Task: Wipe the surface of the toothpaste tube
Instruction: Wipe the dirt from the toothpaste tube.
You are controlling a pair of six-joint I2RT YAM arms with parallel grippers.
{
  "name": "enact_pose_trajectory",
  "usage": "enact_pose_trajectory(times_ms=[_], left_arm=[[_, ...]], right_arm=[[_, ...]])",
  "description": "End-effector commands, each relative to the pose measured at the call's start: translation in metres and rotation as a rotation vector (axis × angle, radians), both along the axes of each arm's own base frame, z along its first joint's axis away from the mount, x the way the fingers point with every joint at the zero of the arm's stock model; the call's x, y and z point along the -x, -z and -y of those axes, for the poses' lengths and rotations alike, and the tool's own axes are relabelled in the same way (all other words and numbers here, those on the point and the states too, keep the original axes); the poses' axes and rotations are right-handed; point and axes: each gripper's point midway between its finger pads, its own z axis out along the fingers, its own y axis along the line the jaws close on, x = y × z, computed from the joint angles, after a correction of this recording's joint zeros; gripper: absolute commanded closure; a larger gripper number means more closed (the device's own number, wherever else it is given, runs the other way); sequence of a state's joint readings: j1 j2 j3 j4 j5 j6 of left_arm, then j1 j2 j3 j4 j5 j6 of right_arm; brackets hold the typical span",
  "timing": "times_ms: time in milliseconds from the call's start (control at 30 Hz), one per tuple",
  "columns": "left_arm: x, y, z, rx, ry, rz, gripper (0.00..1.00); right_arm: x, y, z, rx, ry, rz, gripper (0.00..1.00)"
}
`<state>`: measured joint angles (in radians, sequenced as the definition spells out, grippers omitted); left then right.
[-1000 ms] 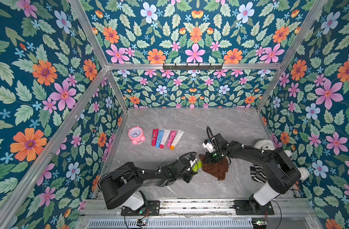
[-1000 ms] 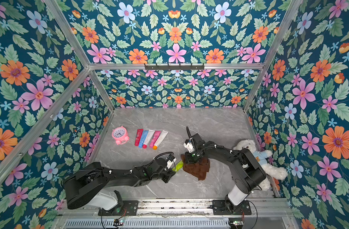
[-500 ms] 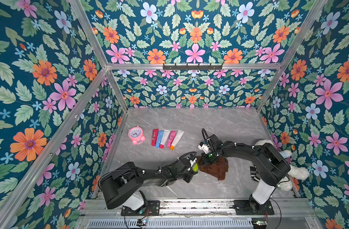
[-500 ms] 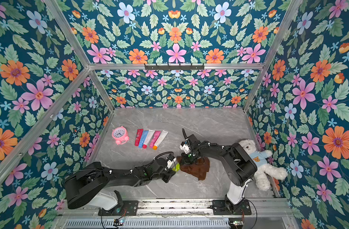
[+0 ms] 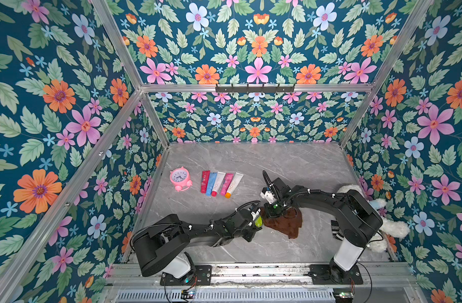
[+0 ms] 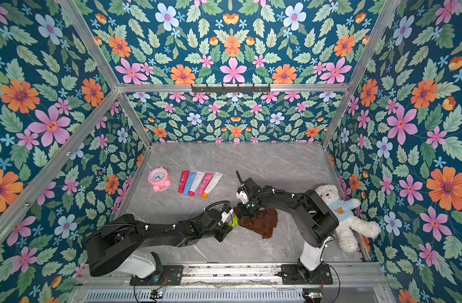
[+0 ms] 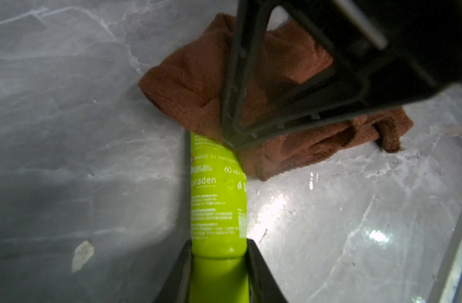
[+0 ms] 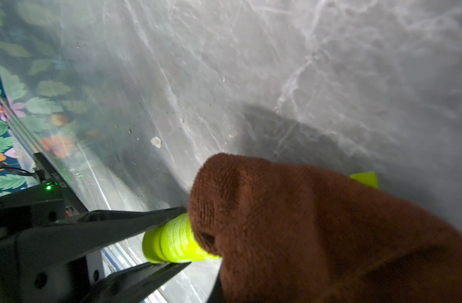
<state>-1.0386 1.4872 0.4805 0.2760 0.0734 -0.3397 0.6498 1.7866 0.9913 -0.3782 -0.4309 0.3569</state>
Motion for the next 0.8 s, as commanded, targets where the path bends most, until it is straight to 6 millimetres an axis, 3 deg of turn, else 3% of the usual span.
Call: enact_pose_trajectory(times_ms=[0, 300, 433, 600, 767], left_arm=[[0.012, 0.013, -0.008, -0.061, 0.035, -0.043, 1.0], [0.012, 0.012, -0.009, -0.058, 0.03, -0.036, 1.0], [0.012, 0.012, -0.009, -0.058, 0.03, -0.035, 1.0], [0.012, 0.012, -0.009, -0.06, 0.031, -0.037, 1.0], [0.012, 0.013, -0.008, -0.063, 0.032, -0.039, 1.0]], right_arm=[[-0.016, 0.032, 0.046, 0.28, 0.069, 0.092, 1.0], [-0.033, 0.033, 0.099, 0.432, 0.13, 0.115, 1.0], [-0.038, 0.028, 0.104, 0.406, 0.161, 0.117, 1.0], [-0.035, 0.014, 0.089, 0.331, 0.145, 0.115, 1.0], [-0.016, -0.019, 0.035, 0.098, 0.062, 0.118, 1.0]])
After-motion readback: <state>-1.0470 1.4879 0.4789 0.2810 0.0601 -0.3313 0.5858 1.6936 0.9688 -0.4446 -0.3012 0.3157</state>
